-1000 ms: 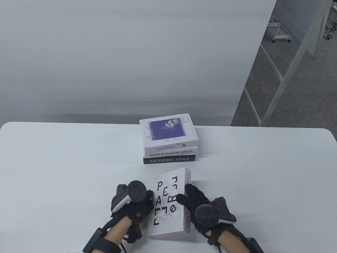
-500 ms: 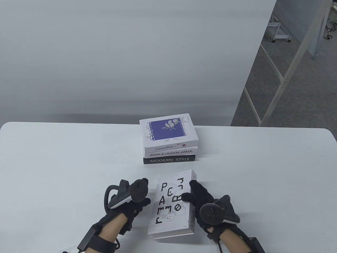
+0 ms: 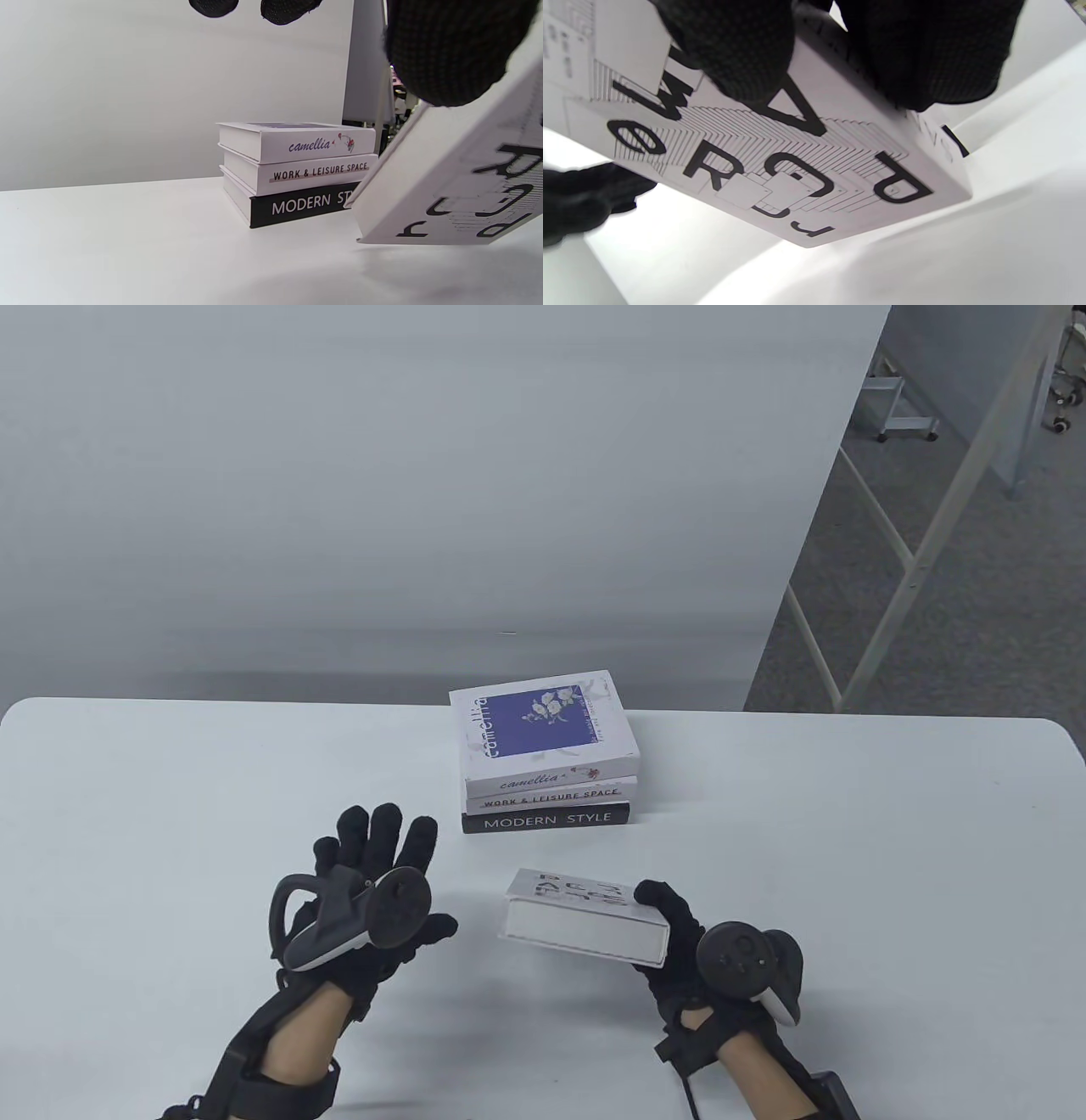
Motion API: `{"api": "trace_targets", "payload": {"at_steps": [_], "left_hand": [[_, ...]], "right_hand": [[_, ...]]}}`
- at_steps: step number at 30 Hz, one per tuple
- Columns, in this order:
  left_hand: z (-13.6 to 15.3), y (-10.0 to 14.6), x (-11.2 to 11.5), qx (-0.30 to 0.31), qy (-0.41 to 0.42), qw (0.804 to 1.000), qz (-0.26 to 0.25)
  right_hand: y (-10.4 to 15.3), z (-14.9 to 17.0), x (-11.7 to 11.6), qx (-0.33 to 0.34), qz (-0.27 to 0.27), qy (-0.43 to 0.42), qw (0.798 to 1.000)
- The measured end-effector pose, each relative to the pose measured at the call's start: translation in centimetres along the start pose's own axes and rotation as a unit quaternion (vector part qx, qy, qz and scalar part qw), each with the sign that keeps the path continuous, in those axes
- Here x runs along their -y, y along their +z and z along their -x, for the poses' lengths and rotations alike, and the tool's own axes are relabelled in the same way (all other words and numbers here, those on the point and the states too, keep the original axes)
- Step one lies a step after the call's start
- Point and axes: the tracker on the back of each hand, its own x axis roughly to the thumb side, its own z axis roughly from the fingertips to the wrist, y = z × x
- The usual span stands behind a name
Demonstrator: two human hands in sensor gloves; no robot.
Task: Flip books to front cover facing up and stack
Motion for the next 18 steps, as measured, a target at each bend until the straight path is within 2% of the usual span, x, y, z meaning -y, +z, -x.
{"api": "trace_targets", "payload": {"at_steps": [6,10,13,15,18], "left_hand": [[0.8,0.8,-1.5,0.007,0.012,1.0,-0.01],[1.6,1.4,-2.3,-0.001,0.018,1.0,-0.02],[2.2,1.8,-2.9,-0.008,0.029,0.999,-0.031],[2.5,2.0,-3.2,-0.011,0.026,0.999,-0.034],[2.7,2.1,-3.4,-0.013,0.032,0.999,-0.033]], "right_hand": [[-0.1,0.7,0.4,-0.054,0.024,-0.043,0.997],[-1.2,1.2,0.6,-0.1,0.033,-0.121,0.987],[-2.6,1.3,0.4,-0.128,0.034,-0.181,0.975],[-4.5,1.3,0.2,-0.151,0.025,-0.217,0.964],[-6.7,0.9,0.1,-0.169,0.018,-0.236,0.957]]}}
